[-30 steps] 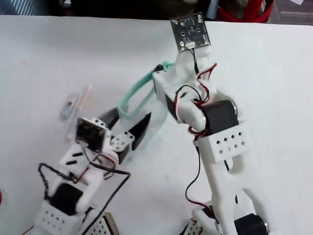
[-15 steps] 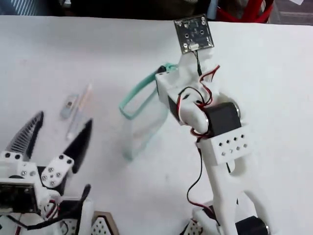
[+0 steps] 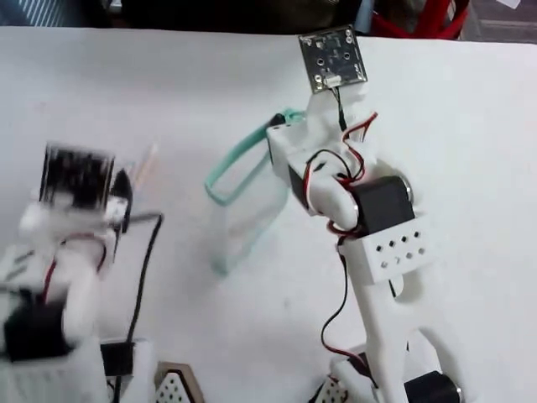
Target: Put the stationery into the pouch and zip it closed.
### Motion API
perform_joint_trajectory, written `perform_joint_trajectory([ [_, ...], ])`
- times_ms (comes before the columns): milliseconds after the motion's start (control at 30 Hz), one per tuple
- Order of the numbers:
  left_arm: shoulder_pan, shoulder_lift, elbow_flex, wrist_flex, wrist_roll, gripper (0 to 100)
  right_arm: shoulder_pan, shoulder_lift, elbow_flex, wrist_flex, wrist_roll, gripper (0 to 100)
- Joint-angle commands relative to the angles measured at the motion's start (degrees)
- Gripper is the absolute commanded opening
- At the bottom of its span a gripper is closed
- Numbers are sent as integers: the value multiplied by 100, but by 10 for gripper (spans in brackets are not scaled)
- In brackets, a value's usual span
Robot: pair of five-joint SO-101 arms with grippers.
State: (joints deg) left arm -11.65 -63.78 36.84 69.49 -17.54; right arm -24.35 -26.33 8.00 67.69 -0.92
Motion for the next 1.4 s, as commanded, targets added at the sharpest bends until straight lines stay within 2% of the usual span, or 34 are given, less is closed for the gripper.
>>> perform_joint_trajectory([
  [0, -48, 1815, -431, -132, -44, 205, 22, 75, 132, 171, -35, 241],
  [167, -198, 3767, -941, -220, -62, 212, -4, 75, 308, 127, -35, 241],
  [300, -655, 5174, -1749, -598, -686, 212, -4, 75, 316, 127, -35, 241],
  [400, -971, 6273, -2444, -782, -791, 212, -13, 75, 387, 84, -35, 241],
  [667, -1051, 8488, -4158, -404, -1037, 207, -13, 92, 404, 48, -35, 241],
  [800, -1024, 9165, -4554, -404, -844, 209, -13, 92, 404, 48, -35, 241],
  [1200, -1015, 10273, -5459, -422, -888, 204, -22, 127, 404, 48, -35, 241],
  [1267, -1015, 10299, -5495, -404, -879, 160, -22, 127, 404, 48, -35, 241],
  [1367, -936, 10299, -5547, -273, -941, 40, -22, 127, 404, 57, -26, 241],
])
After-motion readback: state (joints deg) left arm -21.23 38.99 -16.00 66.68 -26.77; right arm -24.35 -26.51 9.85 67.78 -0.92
